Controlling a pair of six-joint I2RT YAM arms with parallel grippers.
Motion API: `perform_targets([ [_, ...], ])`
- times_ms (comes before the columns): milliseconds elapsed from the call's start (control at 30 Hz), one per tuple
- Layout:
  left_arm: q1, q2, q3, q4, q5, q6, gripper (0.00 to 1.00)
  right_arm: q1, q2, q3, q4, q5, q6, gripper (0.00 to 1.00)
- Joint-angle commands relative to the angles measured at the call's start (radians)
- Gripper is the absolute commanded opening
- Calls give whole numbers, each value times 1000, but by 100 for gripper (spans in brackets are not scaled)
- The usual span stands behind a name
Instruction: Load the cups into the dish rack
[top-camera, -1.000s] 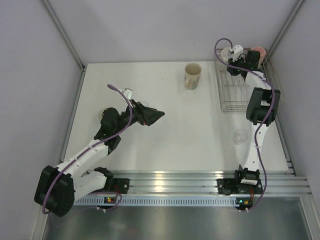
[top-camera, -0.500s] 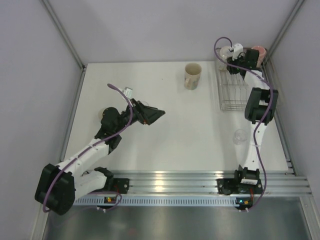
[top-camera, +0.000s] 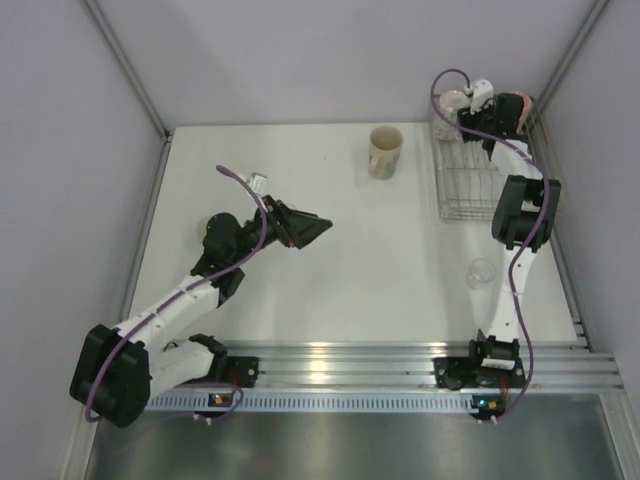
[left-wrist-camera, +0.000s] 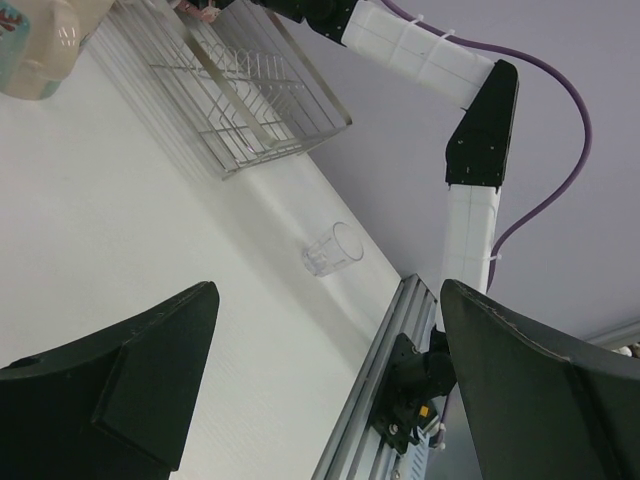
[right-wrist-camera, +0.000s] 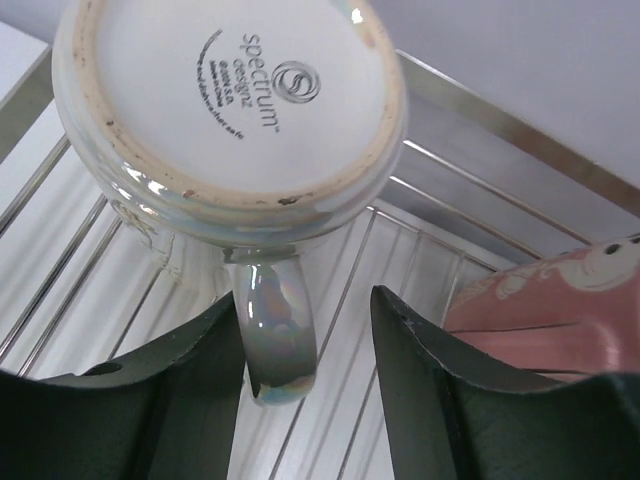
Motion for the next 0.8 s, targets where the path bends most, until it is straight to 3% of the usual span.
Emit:
perform_targets([
  [0,-7,-9,35,72,15,-2,98,-6,-123,-24,108,34,13,52],
  [433,-28,-4,38,72,0,1,98,-26,-126,-33,139,158,20,51],
  [767,-50,2,34,83,-9,0,98,-34,-147,-47,154,152,63,51],
])
